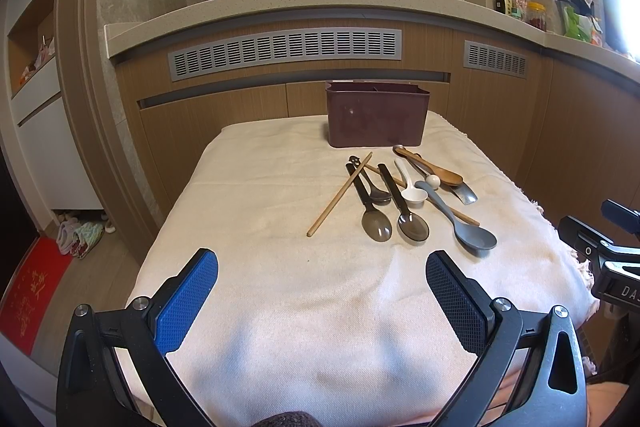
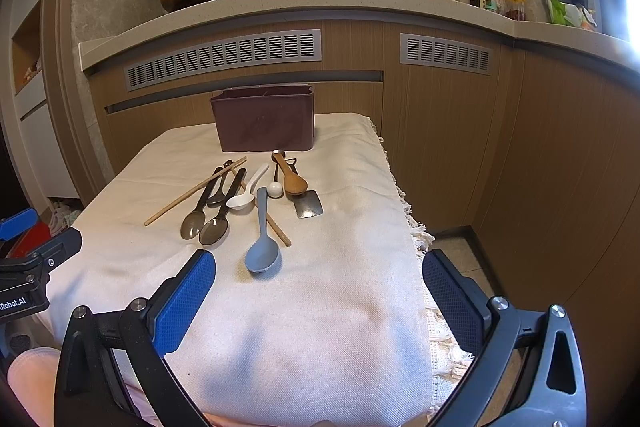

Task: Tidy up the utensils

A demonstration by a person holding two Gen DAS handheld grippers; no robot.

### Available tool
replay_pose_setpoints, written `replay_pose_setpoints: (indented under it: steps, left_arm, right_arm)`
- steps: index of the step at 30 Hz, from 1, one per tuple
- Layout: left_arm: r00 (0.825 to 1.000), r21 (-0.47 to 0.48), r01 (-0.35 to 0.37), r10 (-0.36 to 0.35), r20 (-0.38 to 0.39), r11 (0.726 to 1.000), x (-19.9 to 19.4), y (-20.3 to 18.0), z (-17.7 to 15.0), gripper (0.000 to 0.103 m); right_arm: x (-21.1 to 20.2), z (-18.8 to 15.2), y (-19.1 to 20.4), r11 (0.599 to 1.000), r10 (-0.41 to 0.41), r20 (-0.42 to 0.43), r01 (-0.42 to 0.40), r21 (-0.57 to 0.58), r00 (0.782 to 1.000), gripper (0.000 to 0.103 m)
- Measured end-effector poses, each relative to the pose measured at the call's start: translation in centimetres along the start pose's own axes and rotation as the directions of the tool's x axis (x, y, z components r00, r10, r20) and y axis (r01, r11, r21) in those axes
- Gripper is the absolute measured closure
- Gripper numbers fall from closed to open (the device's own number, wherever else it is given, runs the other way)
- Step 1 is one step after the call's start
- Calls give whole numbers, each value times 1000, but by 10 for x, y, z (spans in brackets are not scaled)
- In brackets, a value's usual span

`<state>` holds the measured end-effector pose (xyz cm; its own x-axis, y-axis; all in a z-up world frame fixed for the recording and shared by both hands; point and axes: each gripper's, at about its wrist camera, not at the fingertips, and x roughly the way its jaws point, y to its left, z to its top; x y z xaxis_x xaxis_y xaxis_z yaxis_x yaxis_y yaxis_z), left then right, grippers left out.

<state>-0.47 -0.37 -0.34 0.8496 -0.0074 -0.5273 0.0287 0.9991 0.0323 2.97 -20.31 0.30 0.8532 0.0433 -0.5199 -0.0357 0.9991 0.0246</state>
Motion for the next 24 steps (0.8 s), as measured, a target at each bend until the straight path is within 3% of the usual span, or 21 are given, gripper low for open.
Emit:
replay_pose_setpoints:
  steps: [14, 20, 24]
  left_arm:
    - [1000, 26, 14, -13, -23, 1000, 6, -2, -1, 0]
    - [997, 42, 32, -29, -66, 999, 24, -4, 13, 0]
    - [994, -1, 69, -69, -89, 998, 45, 3, 32, 0]
  right_arm:
    - [7, 4, -1, 1000, -2, -10, 2, -12, 1000, 0]
    - [19, 25, 4, 998, -9, 2, 9, -68, 1000, 0]
    - [43, 42, 8, 994, -5, -30, 2, -109, 1000, 0]
